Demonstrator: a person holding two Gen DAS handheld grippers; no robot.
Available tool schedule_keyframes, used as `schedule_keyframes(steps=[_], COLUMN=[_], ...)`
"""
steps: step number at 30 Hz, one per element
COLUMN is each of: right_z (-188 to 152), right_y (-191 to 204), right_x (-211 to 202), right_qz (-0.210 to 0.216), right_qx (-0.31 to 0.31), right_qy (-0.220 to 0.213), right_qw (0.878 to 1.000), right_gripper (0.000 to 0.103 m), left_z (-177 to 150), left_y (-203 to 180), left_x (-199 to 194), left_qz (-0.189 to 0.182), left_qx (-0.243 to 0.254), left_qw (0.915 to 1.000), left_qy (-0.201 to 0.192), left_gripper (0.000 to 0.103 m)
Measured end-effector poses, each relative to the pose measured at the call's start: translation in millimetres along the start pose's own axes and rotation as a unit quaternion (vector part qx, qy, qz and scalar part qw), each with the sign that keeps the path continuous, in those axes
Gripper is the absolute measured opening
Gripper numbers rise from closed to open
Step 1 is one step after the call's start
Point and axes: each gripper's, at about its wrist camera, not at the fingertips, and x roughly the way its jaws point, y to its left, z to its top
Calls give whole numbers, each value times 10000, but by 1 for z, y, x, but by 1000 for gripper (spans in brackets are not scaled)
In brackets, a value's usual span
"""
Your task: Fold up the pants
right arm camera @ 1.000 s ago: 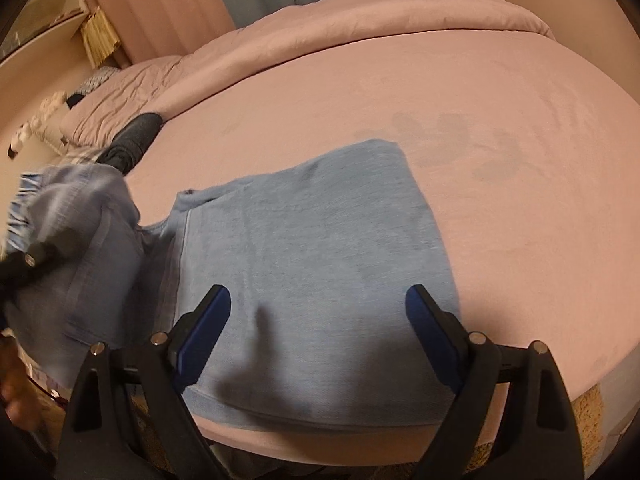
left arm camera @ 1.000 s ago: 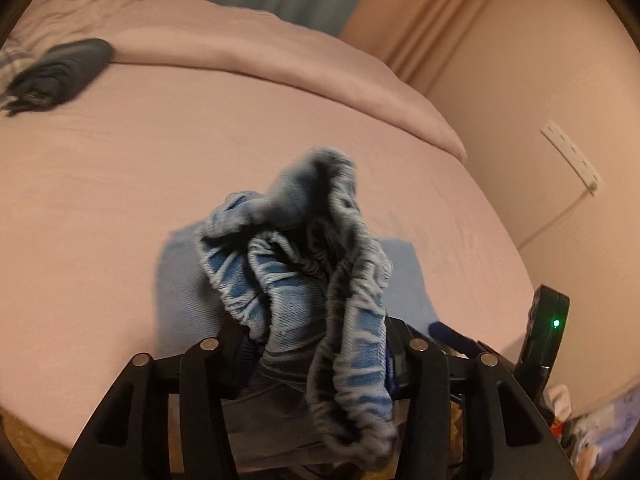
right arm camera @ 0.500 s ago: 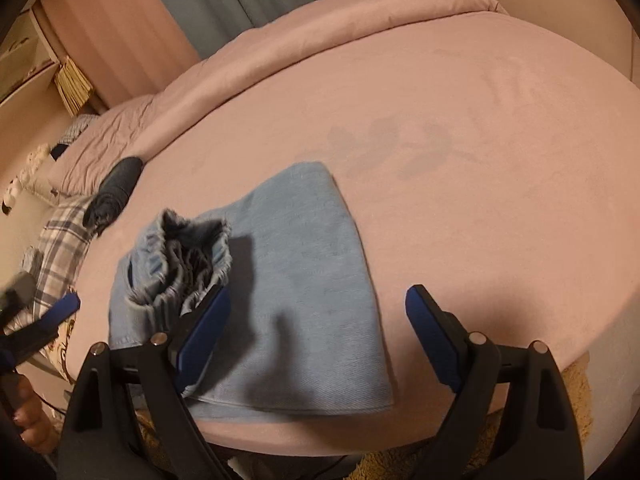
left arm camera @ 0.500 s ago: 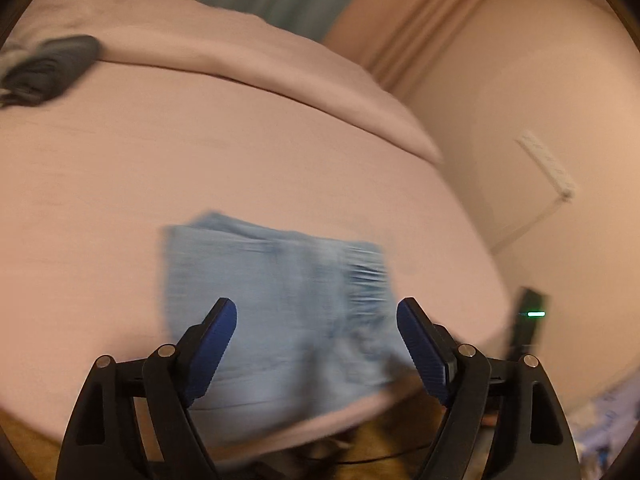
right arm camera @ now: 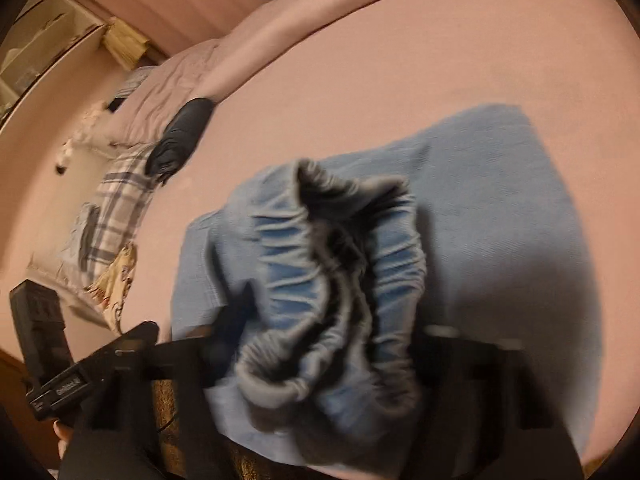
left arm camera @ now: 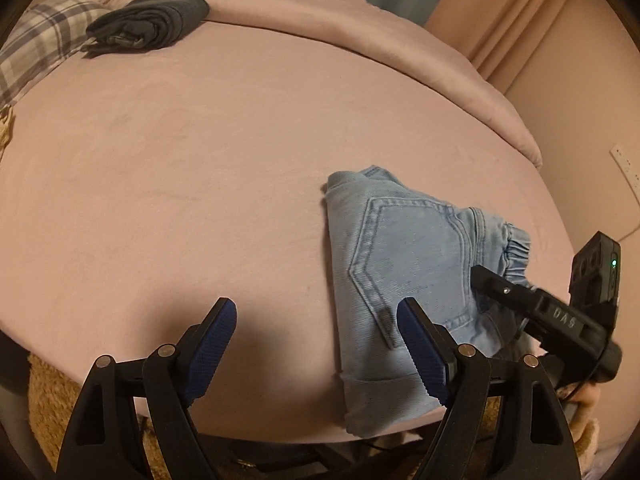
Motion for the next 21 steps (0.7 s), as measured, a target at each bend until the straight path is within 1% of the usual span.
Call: schedule_keyframes(steps=[1, 3, 5, 7, 8, 9, 10, 11, 12, 14, 15, 16, 17, 19, 21], right_z=[2, 5, 10, 11, 12, 11, 12, 13, 12, 7, 3, -3, -7, -15, -13], right_y=[-1, 6, 17, 22, 20, 18, 15, 10, -1, -27, -35, -46, -53, -58, -60], right_x=[-3, -17, -47, -82, -93, -107, -111, -112, -110, -88, -80, -68, -60, -60, -62], right_qz=[103, 171, 188, 99, 14, -205, -396, -589, -747, -984, -1071, -1199, -1256, -1082, -1027], right_qx=[200, 137, -91, -230, -290, -357, -354, -326, -256, 76, 193, 301, 352, 323, 420], right_qy=[57, -17, -451, -946, -1105, -1314, -1425, -1467, -1420, -998, -841, -669, -672, -914, -891], right_qw=[9997, 9998, 9988, 9952, 9935, 9905, 9884, 9869, 9867, 9901, 9905, 9901, 9892, 9894, 9898], right_gripper=[37, 34, 34, 34, 34, 34, 35, 35, 35, 36, 36, 39, 40, 40, 40], left_z=[0, 1, 0, -2, -3, -4, -8, -9, -12, -18, -21, -24, -29, -33, -36], left_y=[-1, -4, -10, -15, -19, -24, -30, -33, -38, -48, -54, -58, -60, -62, -63], left_x=[-1, -8, -13, -13, -10, -6, -1, 4, 10, 22, 29, 35, 40, 40, 37], left_qz=[-36, -192, -430, -613, -633, -632, -646, -676, -735, -831, -844, -788, -664, -638, -621], left_qx=[-8, -44, -80, -1, 67, 131, 208, 248, 312, 458, 583, 677, 743, 786, 839], left_qw=[10000, 9998, 9989, 9980, 9979, 9979, 9977, 9973, 9966, 9943, 9929, 9924, 9927, 9932, 9932], left_qy=[-16, -93, -167, -130, -81, -21, 60, 117, 224, 478, 602, 665, 681, 572, 511], left_gripper=[82, 82, 82, 82, 82, 82, 82, 81, 79, 68, 64, 58, 58, 58, 57])
